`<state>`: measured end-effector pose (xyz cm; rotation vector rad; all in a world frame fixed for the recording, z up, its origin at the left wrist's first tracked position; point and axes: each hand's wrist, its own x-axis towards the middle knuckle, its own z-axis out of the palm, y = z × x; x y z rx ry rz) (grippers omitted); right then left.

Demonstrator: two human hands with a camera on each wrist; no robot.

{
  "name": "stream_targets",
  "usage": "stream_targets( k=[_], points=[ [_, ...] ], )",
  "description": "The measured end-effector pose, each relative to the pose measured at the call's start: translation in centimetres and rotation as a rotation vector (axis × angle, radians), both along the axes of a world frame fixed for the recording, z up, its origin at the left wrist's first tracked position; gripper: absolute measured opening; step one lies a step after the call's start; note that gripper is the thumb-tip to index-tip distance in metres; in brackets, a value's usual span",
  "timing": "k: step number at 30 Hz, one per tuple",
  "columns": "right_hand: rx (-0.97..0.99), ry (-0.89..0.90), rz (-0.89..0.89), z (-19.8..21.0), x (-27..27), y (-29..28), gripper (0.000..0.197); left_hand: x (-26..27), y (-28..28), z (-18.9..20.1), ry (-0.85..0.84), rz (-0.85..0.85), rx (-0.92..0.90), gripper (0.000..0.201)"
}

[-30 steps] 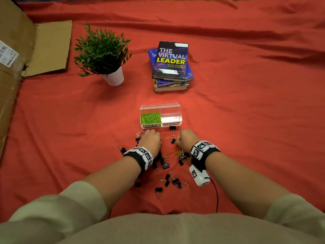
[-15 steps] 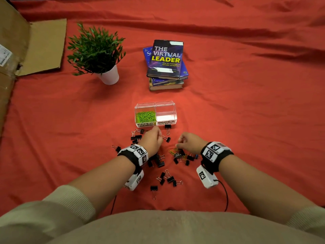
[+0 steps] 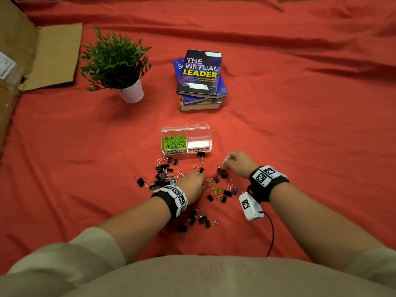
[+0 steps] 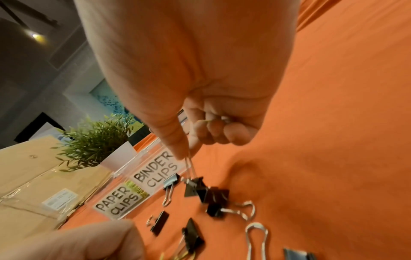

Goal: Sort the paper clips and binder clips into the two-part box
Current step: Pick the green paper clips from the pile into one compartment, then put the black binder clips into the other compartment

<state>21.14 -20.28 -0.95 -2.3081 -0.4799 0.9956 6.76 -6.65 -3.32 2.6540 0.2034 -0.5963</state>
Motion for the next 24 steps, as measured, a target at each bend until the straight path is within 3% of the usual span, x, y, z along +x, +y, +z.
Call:
stream_targets(
  k=[4,6,11,14,20,24],
  points=[
    [-0.037,-0.138,-0.047,-0.3,0.2,-0.3,0.016,-0.1,0.0,0.3,-0.003,0.092,-0.098,0.012],
    [-0.064,-0.196,0.031,-0.3,-0.5,-0.5,0.021,0.0,0.0,0.7,-0.019,0.199,-0.188,0.004],
    [-0.076,-0.253,0.386,-1.5,-3.3,-0.5,0.023,0.4,0.3,1.1,-0.045,0.446,-0.369,0.006],
    [-0.126,-0.269,0.456,-2.1,-3.8,-0.1,0.024,0.7,0.4,1.3,-0.035,0.541,-0.454,0.014],
    [-0.075,-0.207,0.304,-2.0,-2.7,-0.7,0.007,0.9,0.7,1.4,0.040,0.658,-0.534,0.034],
    [-0.066,-0.242,0.156,-1.4,-1.8,-1.4,0.019,0.9,0.6,0.6,0.057,0.695,-0.591,0.041]
  ],
)
